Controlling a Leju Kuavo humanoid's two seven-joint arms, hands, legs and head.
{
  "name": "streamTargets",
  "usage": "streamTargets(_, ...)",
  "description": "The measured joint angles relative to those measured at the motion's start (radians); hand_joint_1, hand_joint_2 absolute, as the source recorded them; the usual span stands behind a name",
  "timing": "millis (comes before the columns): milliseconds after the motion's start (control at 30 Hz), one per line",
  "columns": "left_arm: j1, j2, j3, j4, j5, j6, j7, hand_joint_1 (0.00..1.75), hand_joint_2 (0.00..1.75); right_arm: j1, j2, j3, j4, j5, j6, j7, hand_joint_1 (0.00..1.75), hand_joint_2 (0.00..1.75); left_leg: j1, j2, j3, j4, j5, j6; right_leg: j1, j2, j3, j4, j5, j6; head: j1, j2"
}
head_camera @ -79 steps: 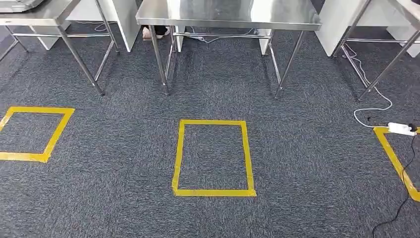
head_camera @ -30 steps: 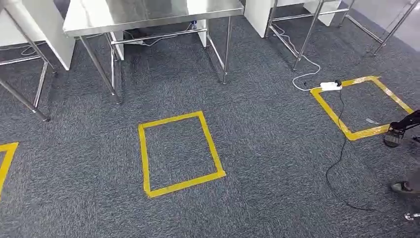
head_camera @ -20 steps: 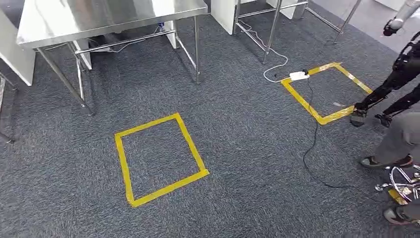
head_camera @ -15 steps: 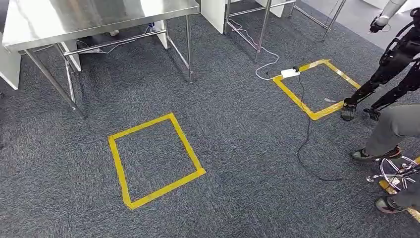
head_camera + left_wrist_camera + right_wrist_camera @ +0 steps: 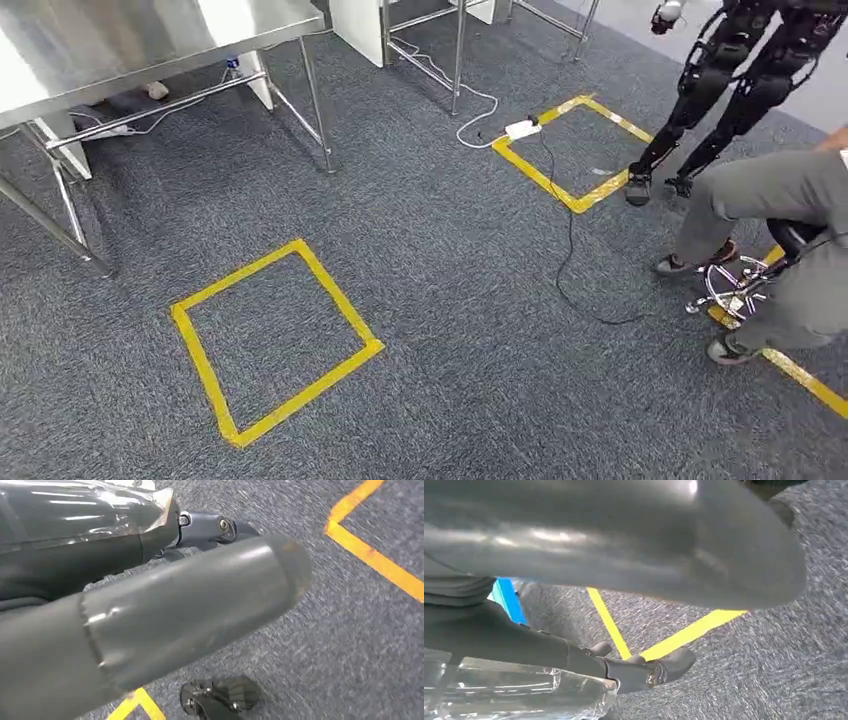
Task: Take the parts from the cabinet and place them on the table.
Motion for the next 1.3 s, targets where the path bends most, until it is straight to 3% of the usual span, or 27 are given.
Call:
streamTargets(33, -0.001, 0.0, 0.0, 0.0, 0.0, 0.0, 0.0, 0.0, 0.0, 0.0, 0.0, 0.0, 0.0, 0.0, 0.0, 0.0, 0.0, 0.0, 0.006, -0.006, 0.0, 0.007, -0.007, -0.007, -0.026, 0.014, 0.018, -0.013, 0.011, -0.014, -0.002, 0.0)
streamTargets(67, -0.002, 0.002, 0.0, 0.0, 0.0, 0.0, 0.0, 0.0, 0.0, 0.001, 0.003, 0.0, 0.0, 0.0, 0.0, 0.0, 0.0, 0.0, 0.008, -0.064, -0.009, 0.037, -0.035, -0.01, -0.023, 0.025, 0.018, -0.014, 0.014, -0.018, -0.01, 0.0)
streamTargets(100, -0.001, 0.002, 0.0, 0.0, -0.001, 0.0, 0.0, 0.0, 0.0, 0.0, 0.002, 0.0, 0.0, -0.002, 0.0, 0.0, 0.0, 0.0, 0.01, -0.104, -0.034, 0.097, -0.077, -0.009, -0.024, 0.034, 0.016, -0.013, 0.019, -0.032, -0.011, 0.0)
streamTargets(167, 0.005, 0.002, 0.0, 0.0, -0.001, 0.0, 0.0, 0.0, 0.0, 0.0, 0.003, 0.0, 0.0, -0.002, 0.0, -0.001, 0.0, 0.0, 0.01, -0.138, -0.102, 0.249, -0.152, -0.013, -0.019, 0.061, 0.014, -0.013, 0.019, -0.035, -0.01, 0.0)
streamTargets(200, 0.007, 0.002, 0.0, 0.0, -0.001, 0.0, 0.0, 0.0, 0.0, 0.0, 0.003, 0.0, 0.0, -0.002, 0.001, -0.002, 0.0, 0.0, 0.011, -0.142, -0.128, 0.298, -0.161, -0.016, -0.017, 0.078, 0.014, -0.013, 0.019, -0.035, -0.011, 0.0)
streamTargets(267, 0.007, 0.002, 0.0, 0.0, -0.001, 0.0, 0.0, 0.0, 0.0, 0.004, 0.002, 0.0, 0.0, -0.002, 0.002, -0.002, 0.0, 0.0, 0.013, -0.142, -0.113, 0.247, -0.103, -0.017, -0.017, 0.106, 0.016, -0.01, 0.019, -0.035, -0.011, 0.0)
streamTargets(333, 0.007, 0.002, 0.0, 0.0, -0.001, 0.0, 0.0, 0.0, 0.0, 0.002, 0.003, 0.0, 0.0, -0.002, 0.005, -0.005, 0.0, 0.0, 0.023, -0.163, -0.039, 0.08, -0.007, -0.02, -0.018, 0.136, 0.016, 0.001, 0.016, -0.031, -0.011, 0.0)
streamTargets(367, 0.007, 0.002, 0.0, 0.0, -0.001, 0.0, 0.0, 0.0, 0.0, 0.002, 0.003, 0.0, 0.0, -0.002, 0.007, -0.006, 0.0, 0.0, 0.03, -0.218, -0.017, 0.037, -0.011, -0.02, -0.017, 0.147, 0.007, 0.01, 0.011, -0.024, -0.01, 0.0)
streamTargets(400, 0.007, 0.001, 0.0, 0.001, -0.003, -0.001, 0.001, 0.0, 0.0, -0.001, 0.002, 0.0, 0.0, -0.002, 0.007, -0.007, 0.0, 0.0, 0.027, -0.225, -0.021, 0.027, -0.014, -0.017, -0.007, 0.159, -0.005, 0.024, 0.007, -0.016, -0.01, 0.0)
streamTargets(500, 0.006, 0.0, 0.0, 0.001, -0.003, -0.001, 0.003, 0.0, 0.0, 0.007, 0.002, 0.0, 0.0, -0.002, 0.008, -0.007, 0.0, 0.0, 0.006, -0.193, -0.022, 0.028, -0.009, 0.005, -0.014, 0.184, -0.026, 0.011, 0.02, 0.006, -0.01, 0.0)
streamTargets(533, 0.007, -0.003, 0.0, 0.001, -0.003, -0.001, 0.004, 0.0, 0.0, 0.008, -0.001, 0.0, 0.0, -0.002, 0.008, -0.007, 0.0, 0.0, 0.014, -0.177, -0.02, 0.015, 0.001, 0.02, -0.011, 0.186, -0.026, 0.017, 0.018, 0.014, -0.01, 0.0)
streamTargets(567, 0.005, -0.003, 0.0, 0.001, -0.004, -0.001, 0.005, 0.0, 0.0, 0.008, -0.002, 0.0, 0.0, -0.003, 0.008, -0.007, 0.0, 0.0, 0.012, -0.168, -0.018, 0.009, 0.005, 0.028, -0.014, 0.129, -0.036, 0.04, 0.006, 0.012, -0.01, 0.0)
streamTargets(600, 0.006, -0.003, 0.0, 0.001, -0.004, -0.002, 0.006, 0.0, 0.0, 0.007, -0.001, 0.0, 0.0, -0.003, 0.009, -0.007, 0.0, 0.0, 0.012, -0.153, -0.018, 0.008, 0.006, 0.035, -0.014, 0.092, -0.066, 0.097, -0.028, 0.007, -0.002, 0.0)
streamTargets(667, 0.008, -0.003, 0.0, 0.001, -0.004, -0.002, 0.01, 0.0, 0.0, 0.006, -0.002, 0.0, 0.0, -0.003, 0.009, -0.007, 0.0, 0.0, 0.009, -0.121, -0.02, 0.008, 0.004, 0.036, -0.014, 0.071, -0.147, 0.256, -0.096, 0.006, -0.002, 0.0)
streamTargets(733, 0.008, -0.003, 0.0, 0.001, -0.004, -0.003, 0.011, 0.0, 0.0, 0.009, -0.002, 0.0, 0.0, -0.003, 0.009, -0.007, 0.0, 0.0, 0.007, -0.095, -0.021, 0.009, 0.004, 0.036, -0.017, 0.067, -0.18, 0.329, -0.111, 0.017, -0.002, 0.0)
streamTargets(767, 0.008, -0.003, 0.0, 0.001, -0.004, -0.004, 0.011, 0.0, 0.0, 0.012, -0.002, 0.0, 0.0, -0.003, 0.009, -0.007, 0.0, 0.0, 0.007, -0.082, -0.021, 0.009, 0.003, 0.034, -0.02, 0.063, -0.156, 0.287, -0.091, 0.026, -0.002, 0.0)
streamTargets(833, 0.008, -0.005, 0.0, 0.001, -0.003, -0.011, 0.015, 0.0, 0.0, 0.012, -0.003, 0.0, 0.0, -0.002, 0.01, -0.008, 0.0, 0.0, 0.009, -0.061, -0.016, 0.009, -0.001, 0.029, -0.024, 0.038, -0.057, 0.109, -0.028, 0.042, -0.002, 0.0)
streamTargets(867, 0.007, -0.005, 0.0, 0.001, -0.002, -0.016, 0.021, 0.0, 0.0, 0.01, -0.004, 0.0, 0.0, -0.001, 0.011, -0.009, 0.0, 0.0, 0.007, -0.052, -0.011, 0.009, -0.003, 0.024, -0.025, -0.007, -0.01, 0.027, -0.008, 0.041, -0.002, 0.0)
streamTargets(900, 0.008, -0.006, 0.0, 0.001, 0.0, -0.026, 0.032, 0.0, 0.0, 0.007, -0.004, 0.0, 0.0, 0.0, 0.012, -0.011, 0.0, 0.0, 0.001, -0.043, -0.007, 0.01, -0.01, 0.015, -0.011, -0.028, -0.012, 0.016, -0.001, 0.032, -0.002, 0.0)
streamTargets(933, 0.008, -0.006, 0.0, 0.001, 0.003, -0.037, 0.047, 0.0, 0.0, 0.005, -0.004, 0.0, 0.0, 0.001, 0.013, -0.014, 0.0, 0.0, 0.001, -0.034, -0.004, 0.008, -0.014, 0.006, -0.009, -0.016, -0.006, 0.014, 0.003, 0.017, -0.003, 0.0)
streamTargets(1033, 0.001, -0.009, 0.0, 0.001, 0.007, -0.076, 0.108, 0.0, 0.0, 0.008, -0.006, 0.0, 0.0, 0.007, 0.017, -0.015, 0.0, 0.0, 0.005, -0.002, 0.013, -0.001, -0.018, -0.013, -0.005, 0.02, -0.011, 0.006, 0.009, -0.007, -0.002, 0.0)
streamTargets(1067, 0.002, -0.01, 0.001, 0.001, 0.008, -0.089, 0.133, 0.0, 0.0, 0.009, -0.006, 0.0, 0.0, 0.009, 0.018, -0.015, 0.0, 0.0, 0.013, -0.046, 0.009, 0.015, -0.031, -0.018, -0.028, 0.031, 0.0, 0.002, 0.014, -0.014, -0.008, 0.0)
streamTargets(1100, 0.002, -0.009, 0.002, 0.001, 0.009, -0.106, 0.164, 0.0, 0.0, 0.008, -0.006, 0.0, 0.0, 0.01, 0.02, -0.014, 0.0, 0.0, 0.014, -0.097, -0.009, 0.058, -0.064, -0.018, -0.026, 0.039, 0.0, 0.001, 0.017, -0.024, -0.011, 0.0)
streamTargets(1133, 0.003, -0.01, 0.003, 0.002, 0.009, -0.123, 0.201, 0.0, 0.0, 0.007, -0.006, 0.001, 0.0, 0.012, 0.024, -0.014, 0.0, 0.0, 0.013, -0.124, -0.044, 0.135, -0.11, -0.017, -0.023, 0.048, 0.0, 0.001, 0.017, -0.032, -0.014, 0.0)
streamTargets(1200, 0.007, -0.01, 0.003, 0.003, 0.001, -0.151, 0.29, 0.0, 0.0, 0.004, -0.006, 0.002, 0.0, 0.013, 0.046, -0.014, 0.0, 0.0, 0.013, -0.142, -0.124, 0.292, -0.173, -0.018, -0.015, 0.076, 0.0, 0.002, 0.017, -0.037, -0.015, 0.0)
streamTargets(1233, 0.008, -0.01, 0.003, 0.004, -0.007, -0.163, 0.335, 0.0, 0.0, 0.004, -0.006, 0.002, 0.0, 0.013, 0.06, -0.014, 0.0, 0.0, 0.013, -0.142, -0.145, 0.32, -0.168, -0.017, -0.013, 0.093, 0.001, 0.002, 0.017, -0.037, -0.014, 0.0)
streamTargets(1300, 0.008, -0.009, 0.003, 0.005, -0.015, -0.18, 0.385, 0.0, 0.0, 0.005, -0.006, 0.002, 0.0, 0.011, 0.077, -0.022, 0.0, 0.0, 0.013, -0.143, -0.122, 0.241, -0.094, -0.015, -0.013, 0.121, 0.004, 0.004, 0.017, -0.036, -0.015, 0.0)
